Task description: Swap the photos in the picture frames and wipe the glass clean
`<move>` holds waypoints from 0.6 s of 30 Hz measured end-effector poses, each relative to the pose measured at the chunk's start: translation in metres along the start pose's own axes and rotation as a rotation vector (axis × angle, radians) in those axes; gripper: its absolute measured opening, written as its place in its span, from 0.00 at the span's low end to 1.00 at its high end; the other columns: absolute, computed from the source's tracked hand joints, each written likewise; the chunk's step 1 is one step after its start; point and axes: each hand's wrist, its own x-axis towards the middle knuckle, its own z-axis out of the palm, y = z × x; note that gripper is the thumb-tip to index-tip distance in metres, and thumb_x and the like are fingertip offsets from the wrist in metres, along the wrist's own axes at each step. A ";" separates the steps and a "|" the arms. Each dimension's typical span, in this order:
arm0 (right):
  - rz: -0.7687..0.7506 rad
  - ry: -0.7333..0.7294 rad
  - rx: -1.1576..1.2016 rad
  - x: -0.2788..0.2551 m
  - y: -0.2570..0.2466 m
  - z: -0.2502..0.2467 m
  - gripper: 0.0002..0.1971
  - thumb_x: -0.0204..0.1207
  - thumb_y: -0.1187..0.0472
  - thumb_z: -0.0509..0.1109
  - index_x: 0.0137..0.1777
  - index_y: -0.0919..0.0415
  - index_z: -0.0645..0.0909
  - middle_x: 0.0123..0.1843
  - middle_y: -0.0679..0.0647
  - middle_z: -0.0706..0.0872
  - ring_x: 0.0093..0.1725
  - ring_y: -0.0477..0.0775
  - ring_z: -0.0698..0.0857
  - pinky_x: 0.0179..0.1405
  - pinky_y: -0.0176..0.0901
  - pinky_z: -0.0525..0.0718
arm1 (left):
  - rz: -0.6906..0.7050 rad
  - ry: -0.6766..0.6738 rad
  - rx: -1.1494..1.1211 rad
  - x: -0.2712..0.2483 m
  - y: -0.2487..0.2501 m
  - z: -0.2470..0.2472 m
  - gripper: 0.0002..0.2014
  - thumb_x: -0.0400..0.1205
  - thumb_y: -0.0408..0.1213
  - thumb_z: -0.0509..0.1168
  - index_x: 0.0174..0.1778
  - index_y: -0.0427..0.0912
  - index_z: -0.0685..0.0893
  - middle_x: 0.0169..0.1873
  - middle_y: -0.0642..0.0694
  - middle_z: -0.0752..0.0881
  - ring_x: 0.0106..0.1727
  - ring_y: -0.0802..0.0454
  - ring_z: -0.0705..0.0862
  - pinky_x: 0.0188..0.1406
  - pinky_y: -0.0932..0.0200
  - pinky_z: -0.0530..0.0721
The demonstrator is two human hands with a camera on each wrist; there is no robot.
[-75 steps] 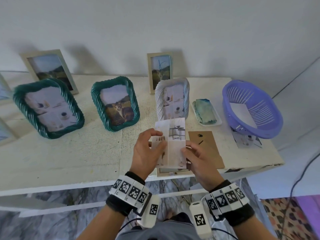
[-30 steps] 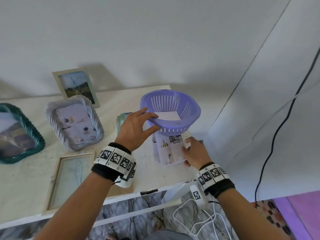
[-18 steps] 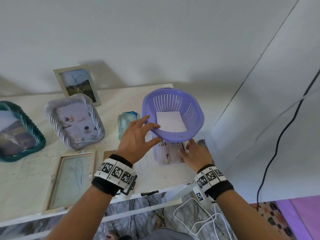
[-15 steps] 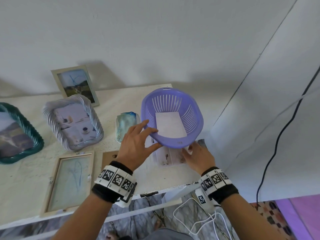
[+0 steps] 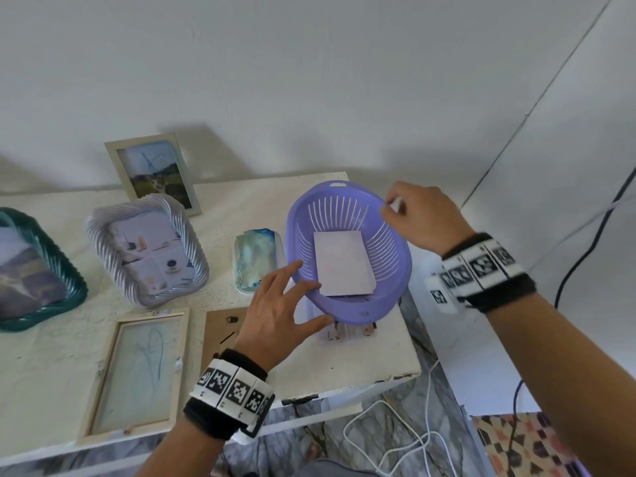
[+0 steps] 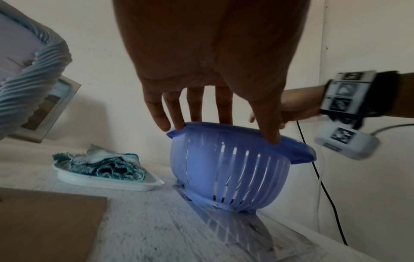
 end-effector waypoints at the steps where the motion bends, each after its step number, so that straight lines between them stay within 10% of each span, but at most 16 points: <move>1: -0.061 -0.088 -0.032 0.015 -0.011 0.005 0.12 0.79 0.50 0.69 0.56 0.56 0.82 0.44 0.52 0.86 0.46 0.59 0.83 0.46 0.45 0.77 | 0.000 0.004 -0.003 0.000 0.000 0.001 0.30 0.76 0.68 0.62 0.65 0.51 0.84 0.77 0.45 0.73 0.74 0.41 0.73 0.67 0.42 0.78; 8: -0.198 -0.545 -0.409 0.088 -0.058 0.082 0.28 0.71 0.48 0.78 0.67 0.63 0.79 0.61 0.57 0.85 0.60 0.61 0.84 0.54 0.46 0.82 | 0.032 0.026 0.011 0.000 -0.001 0.004 0.30 0.78 0.67 0.60 0.65 0.49 0.84 0.77 0.43 0.74 0.74 0.40 0.74 0.68 0.42 0.78; 18: -0.272 -0.566 -0.726 0.099 -0.053 0.133 0.26 0.61 0.51 0.85 0.58 0.56 0.84 0.50 0.55 0.88 0.45 0.60 0.88 0.40 0.49 0.86 | 0.062 0.059 0.009 -0.001 -0.004 0.006 0.27 0.79 0.65 0.62 0.66 0.50 0.82 0.77 0.42 0.73 0.74 0.38 0.74 0.66 0.37 0.81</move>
